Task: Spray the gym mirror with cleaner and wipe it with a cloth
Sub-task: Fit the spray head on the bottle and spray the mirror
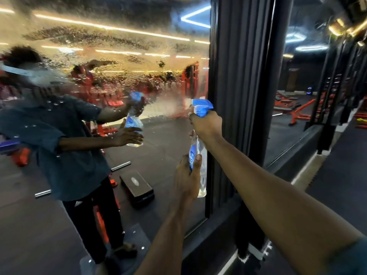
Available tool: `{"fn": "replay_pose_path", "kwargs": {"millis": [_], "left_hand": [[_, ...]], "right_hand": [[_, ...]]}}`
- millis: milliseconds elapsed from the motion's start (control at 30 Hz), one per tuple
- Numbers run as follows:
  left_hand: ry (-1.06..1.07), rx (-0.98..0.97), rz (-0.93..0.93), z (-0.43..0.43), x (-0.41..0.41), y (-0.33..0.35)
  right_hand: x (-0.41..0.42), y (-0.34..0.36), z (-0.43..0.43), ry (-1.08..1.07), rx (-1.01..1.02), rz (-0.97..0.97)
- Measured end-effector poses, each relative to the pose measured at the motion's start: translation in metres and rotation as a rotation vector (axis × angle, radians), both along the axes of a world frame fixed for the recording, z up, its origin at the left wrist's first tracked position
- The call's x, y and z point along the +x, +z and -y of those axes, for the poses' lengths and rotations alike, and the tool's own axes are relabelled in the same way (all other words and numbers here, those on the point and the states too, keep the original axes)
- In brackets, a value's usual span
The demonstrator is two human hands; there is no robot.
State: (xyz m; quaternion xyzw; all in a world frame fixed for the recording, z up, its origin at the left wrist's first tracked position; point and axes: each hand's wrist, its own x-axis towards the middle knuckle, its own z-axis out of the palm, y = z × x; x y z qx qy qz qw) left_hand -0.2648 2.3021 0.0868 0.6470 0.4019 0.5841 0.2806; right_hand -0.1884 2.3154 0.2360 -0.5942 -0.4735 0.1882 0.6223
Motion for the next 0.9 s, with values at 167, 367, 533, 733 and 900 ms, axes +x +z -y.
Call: {"fn": "replay_pose_path", "kwargs": {"millis": [167, 367, 533, 733, 900], "left_hand": [[0.054, -0.004, 0.036, 0.007, -0.029, -0.004], [0.181, -0.01, 0.059, 0.028, -0.06, -0.004], [0.331, 0.0, 0.034, 0.052, -0.101, -0.007], [0.464, -0.005, 0.116, 0.085, -0.176, -0.025], [0.605, -0.038, 0.135, 0.135, -0.263, -0.034]], "right_hand": [[-0.028, 0.005, 0.005, 0.106, 0.012, 0.044], [-0.069, 0.001, 0.002, 0.267, -0.001, 0.054], [-0.12, -0.004, 0.01, 0.394, -0.027, 0.103], [-0.204, -0.017, 0.04, 0.552, -0.053, 0.116], [-0.296, -0.028, 0.081, 0.707, -0.02, 0.074]]}}
